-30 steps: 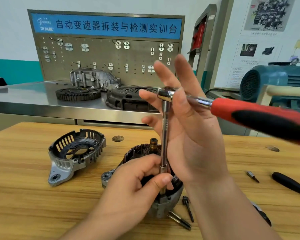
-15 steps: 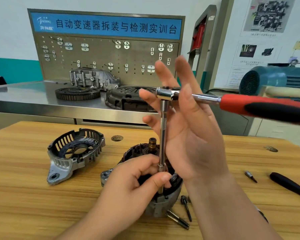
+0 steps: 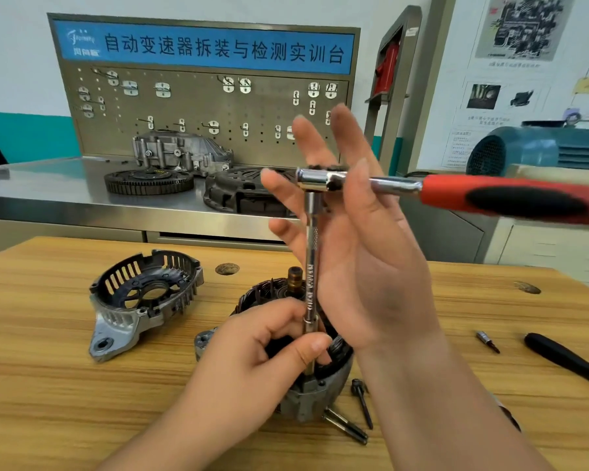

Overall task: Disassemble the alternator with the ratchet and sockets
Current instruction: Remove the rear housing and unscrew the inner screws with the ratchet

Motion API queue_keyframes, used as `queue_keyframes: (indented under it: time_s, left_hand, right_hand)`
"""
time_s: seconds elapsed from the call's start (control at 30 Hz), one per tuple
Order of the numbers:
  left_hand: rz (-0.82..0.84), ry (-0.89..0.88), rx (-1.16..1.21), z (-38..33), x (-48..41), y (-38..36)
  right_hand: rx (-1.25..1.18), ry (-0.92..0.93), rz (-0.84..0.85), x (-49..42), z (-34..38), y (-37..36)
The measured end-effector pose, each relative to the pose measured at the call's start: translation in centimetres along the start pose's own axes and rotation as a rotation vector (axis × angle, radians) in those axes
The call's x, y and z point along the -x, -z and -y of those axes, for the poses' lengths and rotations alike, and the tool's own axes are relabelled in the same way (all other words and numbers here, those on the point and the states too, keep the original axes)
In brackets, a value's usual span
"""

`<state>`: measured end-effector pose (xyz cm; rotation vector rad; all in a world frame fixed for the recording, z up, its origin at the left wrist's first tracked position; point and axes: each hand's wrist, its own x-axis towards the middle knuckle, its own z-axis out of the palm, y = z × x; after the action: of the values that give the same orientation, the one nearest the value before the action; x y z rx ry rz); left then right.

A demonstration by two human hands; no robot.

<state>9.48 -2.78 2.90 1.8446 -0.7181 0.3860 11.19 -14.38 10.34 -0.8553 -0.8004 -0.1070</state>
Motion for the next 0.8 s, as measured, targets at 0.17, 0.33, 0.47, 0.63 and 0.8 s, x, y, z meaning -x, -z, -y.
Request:
queue_keyframes:
  time_s: [0.17,0.33,0.47,0.63,0.8]
  left_hand:
    - [0.043,-0.050,-0.032,-0.1,0.0,0.0]
    - [0.033,0.010,0.061,0.1,0.1,0.1]
    - [-0.001,0.002,0.013,0.1,0.1,0.1]
    - [0.031,-0.057,-0.036,-0.1,0.1,0.0]
    - [0.020,-0.026,0.028,0.0,0.2,0.1]
  right_hand:
    - [-0.042,-0.162,-0.045,0.1,-0.3,0.5]
    - [0.008,0.011,0.006,0.0,-0.2,0.0]
    - [-0.121,-0.029,0.073,-0.1,0.0,0.1]
    - [-0.133,-0.199,0.023,-0.1,-0.4,1.0]
    - [-0.053,-0.034,0.060,-0.1,-0.1,0.2]
